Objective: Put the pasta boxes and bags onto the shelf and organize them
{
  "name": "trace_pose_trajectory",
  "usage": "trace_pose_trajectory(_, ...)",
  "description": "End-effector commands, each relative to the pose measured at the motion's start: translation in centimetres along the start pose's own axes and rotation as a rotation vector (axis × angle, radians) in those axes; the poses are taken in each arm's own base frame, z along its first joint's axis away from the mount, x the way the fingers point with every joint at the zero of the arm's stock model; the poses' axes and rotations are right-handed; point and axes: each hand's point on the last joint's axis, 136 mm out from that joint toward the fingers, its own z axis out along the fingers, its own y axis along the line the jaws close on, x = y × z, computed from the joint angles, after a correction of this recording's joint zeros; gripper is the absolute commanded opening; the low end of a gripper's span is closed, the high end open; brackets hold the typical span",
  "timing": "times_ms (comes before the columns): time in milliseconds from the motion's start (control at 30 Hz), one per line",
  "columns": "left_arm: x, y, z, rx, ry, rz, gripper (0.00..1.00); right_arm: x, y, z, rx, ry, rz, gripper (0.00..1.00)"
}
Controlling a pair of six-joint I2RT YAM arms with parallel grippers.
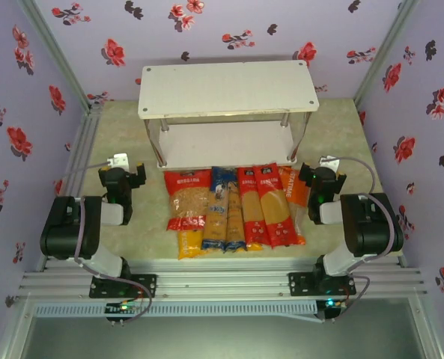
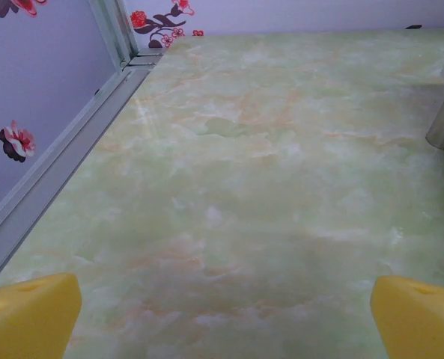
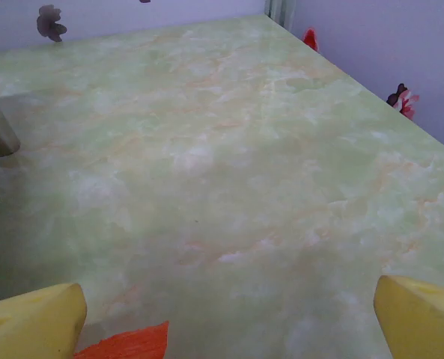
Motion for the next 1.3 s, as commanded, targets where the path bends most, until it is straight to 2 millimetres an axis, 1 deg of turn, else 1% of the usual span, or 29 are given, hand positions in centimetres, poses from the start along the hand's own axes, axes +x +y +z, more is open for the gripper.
trace_pose_trajectory(0, -0.7, 0.2, -0.2, -0.012, -0.021, -0.005, 1.00, -1.2, 0.0, 0.1, 0.000, -0.036, 0.020, 0.99)
trace_pose_trajectory(633, -0.7, 0.1, -0.1, -0.007, -0.016, -0.006, 1.00, -1.3, 0.0, 0.2, -0.001, -0.034, 0.022, 0.99)
trace_pose_trajectory(667, -0.8, 0.0, 0.0, 0.004, -0.016, -0.007, 0.97, -1.2, 0.0, 0.2, -0.001, -0.033, 0.023, 0.99)
trace_pose_trajectory(700, -0.8, -0.2, 0.1, 0.029, -0.010, -0.009, 0.92, -1.3, 0.0, 0.2, -0.002, -0.035, 0.023, 0.99)
trace_pose_trajectory(767, -0.6, -0.3, 0.2, 0.057, 0.001, -0.016, 0.73, -1.2, -0.1, 0.1, -0.002, -0.035, 0.023, 0.99)
trace_pose_trajectory(833, -0.9, -0.1, 0.1, 0.046, -0.005, -0.016, 0.63, -1.5, 0.0, 0.1, -0.005, -0.036, 0.023, 0.94)
trace_pose_trajectory(900, -2.0, 0.3, -0.2, 0.019, 0.005, -0.023, 0.55, -1.8, 0.2, 0.0, -0.013, -0.017, 0.017, 0.92)
trace_pose_trajectory(967, -3.9, 0.8, -0.7, 0.002, 0.031, -0.018, 0.49, -2.3, 0.3, -0.1, -0.019, -0.032, 0.008, 0.90)
trace_pose_trajectory(1000, -4.4, 0.8, -1.0, 0.002, 0.051, -0.013, 0.46, -2.5, 0.4, -0.1, -0.018, -0.023, 0.008, 0.90)
trace_pose_trajectory(1033, -5.4, 0.9, -1.7, 0.006, 0.057, -0.052, 0.45, -2.9, 0.1, -0.3, -0.006, -0.009, 0.010, 0.90)
trace_pose_trajectory(1133, -7.9, 0.1, -4.1, 0.063, 0.062, -0.106, 0.41, -4.9, 0.0, -1.5, -0.013, -0.014, 0.010, 0.88)
trace_pose_trajectory(1233, -9.3, -0.1, -6.6, 0.079, 0.092, -0.210, 0.39, -6.5, 1.0, -3.4, -0.093, 0.003, 0.006, 0.83)
trace_pose_trajectory(1267, -9.5, -0.4, -7.6, 0.093, 0.103, -0.242, 0.41, -6.7, 1.4, -4.3, -0.126, 0.033, 0.009, 0.81)
